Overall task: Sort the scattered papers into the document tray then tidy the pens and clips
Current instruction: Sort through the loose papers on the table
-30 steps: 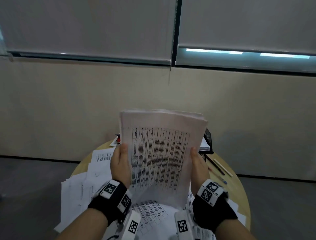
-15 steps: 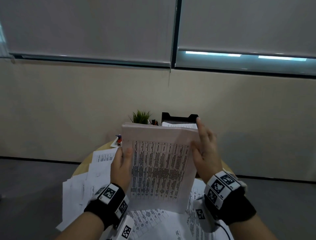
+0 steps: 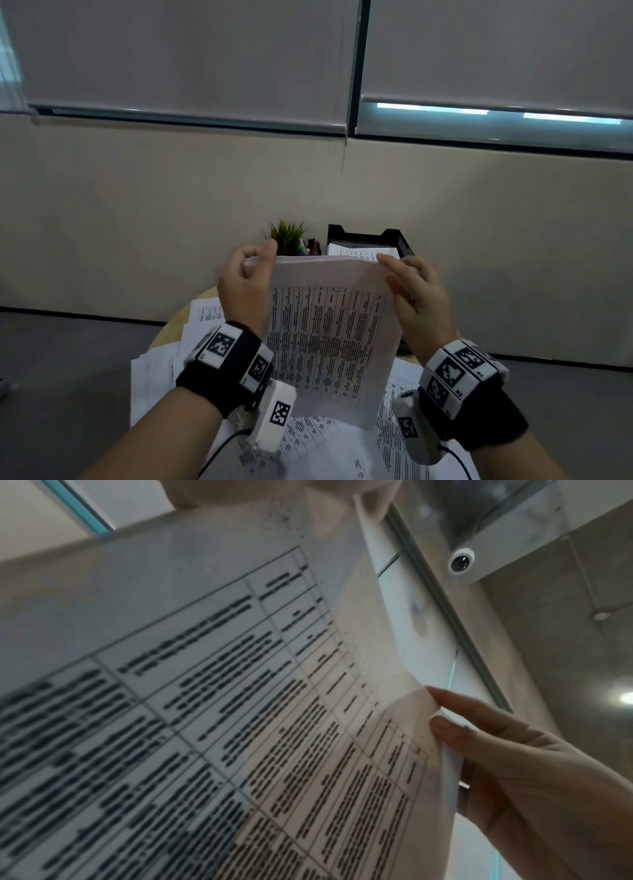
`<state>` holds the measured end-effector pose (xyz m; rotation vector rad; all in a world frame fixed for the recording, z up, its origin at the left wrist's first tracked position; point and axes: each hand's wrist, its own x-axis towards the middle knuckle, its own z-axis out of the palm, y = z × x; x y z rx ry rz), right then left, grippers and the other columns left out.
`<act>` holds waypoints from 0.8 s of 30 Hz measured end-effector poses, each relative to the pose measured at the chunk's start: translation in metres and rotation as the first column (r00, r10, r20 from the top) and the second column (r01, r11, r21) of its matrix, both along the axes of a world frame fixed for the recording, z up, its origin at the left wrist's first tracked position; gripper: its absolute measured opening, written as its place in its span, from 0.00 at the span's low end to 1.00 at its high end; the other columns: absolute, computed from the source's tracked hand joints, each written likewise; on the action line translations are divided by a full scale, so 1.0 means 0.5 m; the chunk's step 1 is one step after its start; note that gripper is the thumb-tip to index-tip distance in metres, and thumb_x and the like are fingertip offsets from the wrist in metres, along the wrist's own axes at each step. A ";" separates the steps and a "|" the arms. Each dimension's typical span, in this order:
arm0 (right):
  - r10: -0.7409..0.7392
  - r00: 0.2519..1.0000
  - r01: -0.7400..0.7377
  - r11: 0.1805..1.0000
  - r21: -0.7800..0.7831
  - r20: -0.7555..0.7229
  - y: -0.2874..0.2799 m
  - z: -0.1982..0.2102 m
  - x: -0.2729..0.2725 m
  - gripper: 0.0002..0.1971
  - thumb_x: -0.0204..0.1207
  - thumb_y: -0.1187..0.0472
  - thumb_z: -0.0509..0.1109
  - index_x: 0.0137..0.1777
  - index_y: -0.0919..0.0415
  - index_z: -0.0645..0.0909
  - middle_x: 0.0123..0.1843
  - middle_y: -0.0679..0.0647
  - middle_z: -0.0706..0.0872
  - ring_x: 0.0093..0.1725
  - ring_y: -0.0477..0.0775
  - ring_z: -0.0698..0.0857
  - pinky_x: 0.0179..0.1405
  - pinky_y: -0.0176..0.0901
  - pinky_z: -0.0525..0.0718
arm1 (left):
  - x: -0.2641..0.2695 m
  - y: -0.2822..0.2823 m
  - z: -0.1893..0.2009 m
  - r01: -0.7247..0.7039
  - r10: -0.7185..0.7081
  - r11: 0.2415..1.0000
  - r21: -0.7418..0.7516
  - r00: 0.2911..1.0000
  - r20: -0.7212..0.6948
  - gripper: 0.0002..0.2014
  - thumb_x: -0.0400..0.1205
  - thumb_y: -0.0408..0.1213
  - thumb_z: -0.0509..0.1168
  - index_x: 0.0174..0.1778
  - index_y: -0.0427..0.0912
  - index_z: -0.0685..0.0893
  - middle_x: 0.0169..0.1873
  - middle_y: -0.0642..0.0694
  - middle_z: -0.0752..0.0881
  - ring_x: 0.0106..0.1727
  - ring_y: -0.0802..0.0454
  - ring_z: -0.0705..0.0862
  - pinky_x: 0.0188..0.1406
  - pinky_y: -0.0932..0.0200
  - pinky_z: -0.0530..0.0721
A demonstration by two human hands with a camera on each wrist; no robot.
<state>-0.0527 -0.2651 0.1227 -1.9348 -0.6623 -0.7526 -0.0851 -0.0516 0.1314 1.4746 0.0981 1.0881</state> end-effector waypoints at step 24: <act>0.320 0.612 0.010 0.911 0.412 -0.723 0.005 -0.159 0.044 0.14 0.68 0.61 0.79 0.54 0.56 0.86 0.50 0.50 0.91 0.50 0.49 0.88 0.56 0.51 0.85 | 0.032 0.020 -0.154 0.301 -0.364 0.918 -0.257 0.897 -0.252 0.07 0.72 0.31 0.75 0.44 0.36 0.88 0.31 0.53 0.91 0.37 0.59 0.89 0.38 0.67 0.87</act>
